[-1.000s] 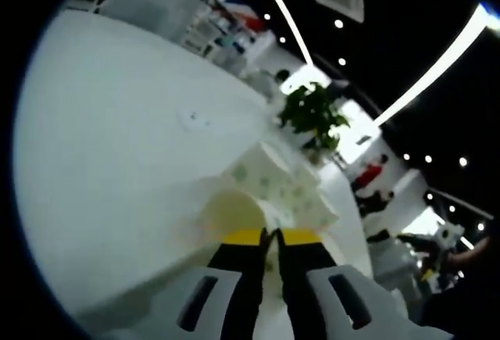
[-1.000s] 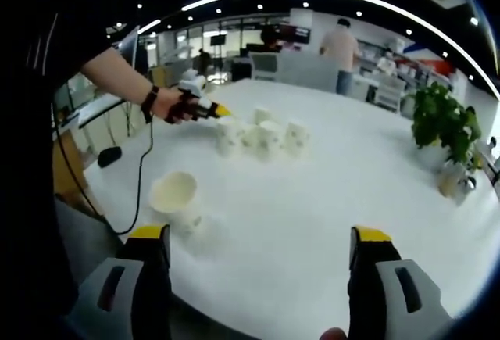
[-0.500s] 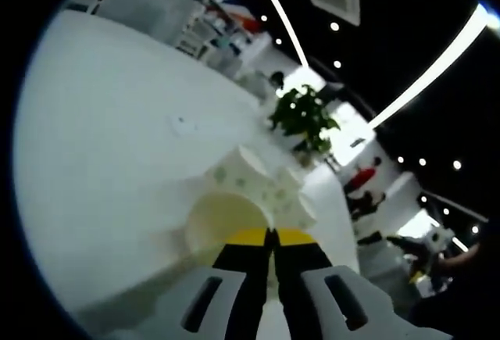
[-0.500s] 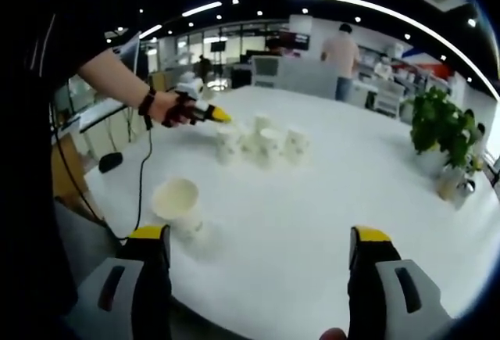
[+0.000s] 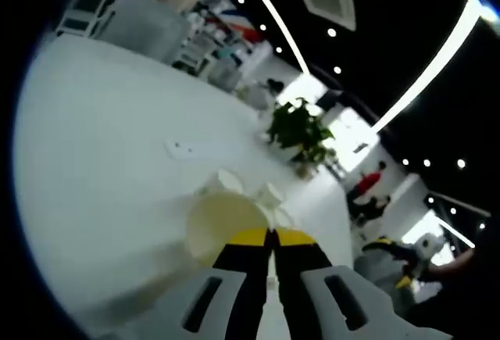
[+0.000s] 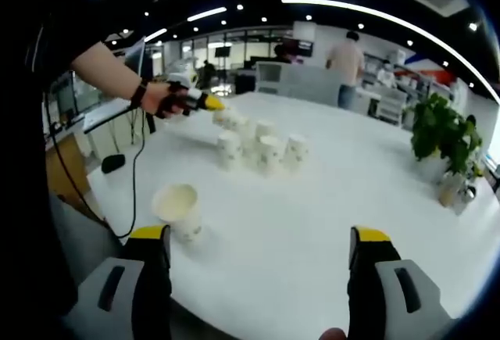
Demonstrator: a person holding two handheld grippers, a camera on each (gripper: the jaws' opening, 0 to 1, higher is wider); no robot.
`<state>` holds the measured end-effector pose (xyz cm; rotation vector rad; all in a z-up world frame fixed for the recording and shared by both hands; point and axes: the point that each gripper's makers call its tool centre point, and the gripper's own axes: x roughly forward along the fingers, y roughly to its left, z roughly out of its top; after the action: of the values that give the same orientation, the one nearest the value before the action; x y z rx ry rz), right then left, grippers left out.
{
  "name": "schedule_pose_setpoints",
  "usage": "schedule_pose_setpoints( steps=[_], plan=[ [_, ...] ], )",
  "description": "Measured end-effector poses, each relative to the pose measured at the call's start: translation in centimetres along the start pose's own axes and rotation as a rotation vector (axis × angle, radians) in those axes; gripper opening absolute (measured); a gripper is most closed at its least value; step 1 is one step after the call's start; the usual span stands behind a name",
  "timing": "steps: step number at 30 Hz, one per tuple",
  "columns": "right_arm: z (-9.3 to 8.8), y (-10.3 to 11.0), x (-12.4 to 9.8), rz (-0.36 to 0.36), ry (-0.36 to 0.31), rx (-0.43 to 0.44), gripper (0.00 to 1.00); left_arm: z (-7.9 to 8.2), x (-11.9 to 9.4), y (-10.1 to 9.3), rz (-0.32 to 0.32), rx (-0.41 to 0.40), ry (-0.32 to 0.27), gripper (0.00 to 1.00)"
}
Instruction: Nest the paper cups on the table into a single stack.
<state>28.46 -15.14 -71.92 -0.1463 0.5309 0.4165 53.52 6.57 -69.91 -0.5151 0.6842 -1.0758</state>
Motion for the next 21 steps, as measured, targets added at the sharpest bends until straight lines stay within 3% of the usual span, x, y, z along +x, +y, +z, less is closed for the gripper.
schedule_pose_setpoints(
  steps=[12, 15, 21],
  plan=[
    [0.6, -1.3, -1.2, 0.058, -0.043, -0.027, 0.93, -0.1, -3.1, -6.0, 0.036, 0.028, -0.06, 0.0],
    [0.7, -1.5, -1.3, 0.071, -0.047, -0.035, 0.93, 0.7, -4.0, -8.2, 0.051, 0.119, -0.107, 0.0],
    [0.9, -2.4, -1.0, 0.096, -0.066, -0.04, 0.93, 1.0, -5.5, -11.1, 0.045, 0.104, -0.125, 0.0]
  ],
)
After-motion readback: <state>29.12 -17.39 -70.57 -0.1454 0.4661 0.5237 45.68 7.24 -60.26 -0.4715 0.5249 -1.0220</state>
